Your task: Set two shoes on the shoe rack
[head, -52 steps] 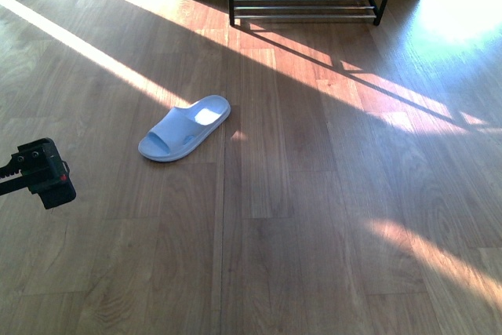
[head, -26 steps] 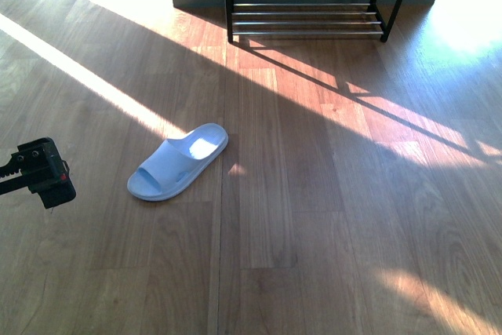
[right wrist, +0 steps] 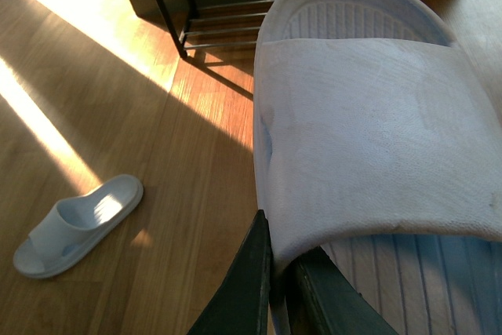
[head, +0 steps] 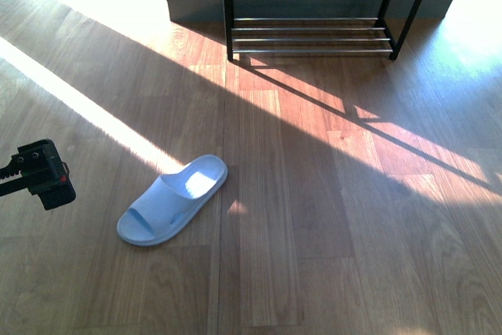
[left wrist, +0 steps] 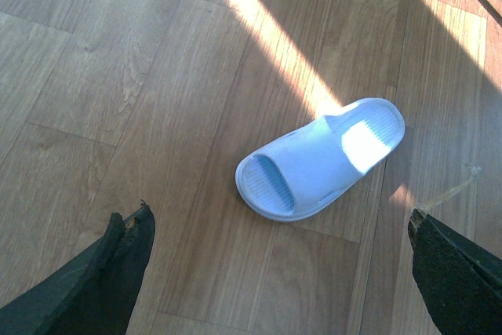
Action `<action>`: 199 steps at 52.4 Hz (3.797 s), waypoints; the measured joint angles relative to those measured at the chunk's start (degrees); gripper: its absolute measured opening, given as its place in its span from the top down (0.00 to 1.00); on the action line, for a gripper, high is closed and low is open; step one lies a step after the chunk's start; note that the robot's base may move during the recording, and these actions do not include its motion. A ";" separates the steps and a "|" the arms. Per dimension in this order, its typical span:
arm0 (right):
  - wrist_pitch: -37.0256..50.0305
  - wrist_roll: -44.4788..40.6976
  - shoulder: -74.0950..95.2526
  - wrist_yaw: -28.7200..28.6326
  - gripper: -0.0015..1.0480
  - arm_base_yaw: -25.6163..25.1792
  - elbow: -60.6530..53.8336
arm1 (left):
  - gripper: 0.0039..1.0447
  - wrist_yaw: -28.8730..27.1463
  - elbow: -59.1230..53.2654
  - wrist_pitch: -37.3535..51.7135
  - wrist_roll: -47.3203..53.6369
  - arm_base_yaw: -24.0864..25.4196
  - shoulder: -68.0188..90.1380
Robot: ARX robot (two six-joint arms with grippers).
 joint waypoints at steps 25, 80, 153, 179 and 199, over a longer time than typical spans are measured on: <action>0.00 0.02 0.09 0.02 0.98 0.00 0.04 | 0.09 0.37 5.27 -8.87 15.61 -0.44 2.38; 0.00 0.02 0.09 0.02 0.98 0.00 0.04 | 0.16 9.90 50.84 -32.59 91.56 -11.43 50.23; 0.00 0.02 0.09 0.00 0.98 0.00 0.04 | 0.98 -1.81 4.76 18.05 -40.54 5.38 -5.99; 0.00 0.02 0.09 0.00 0.98 0.00 0.04 | 0.98 -4.31 -7.67 25.46 -59.63 5.77 -12.26; 0.00 0.02 0.07 0.02 0.98 0.00 0.02 | 0.98 -4.28 -11.72 25.46 -61.61 6.10 -13.68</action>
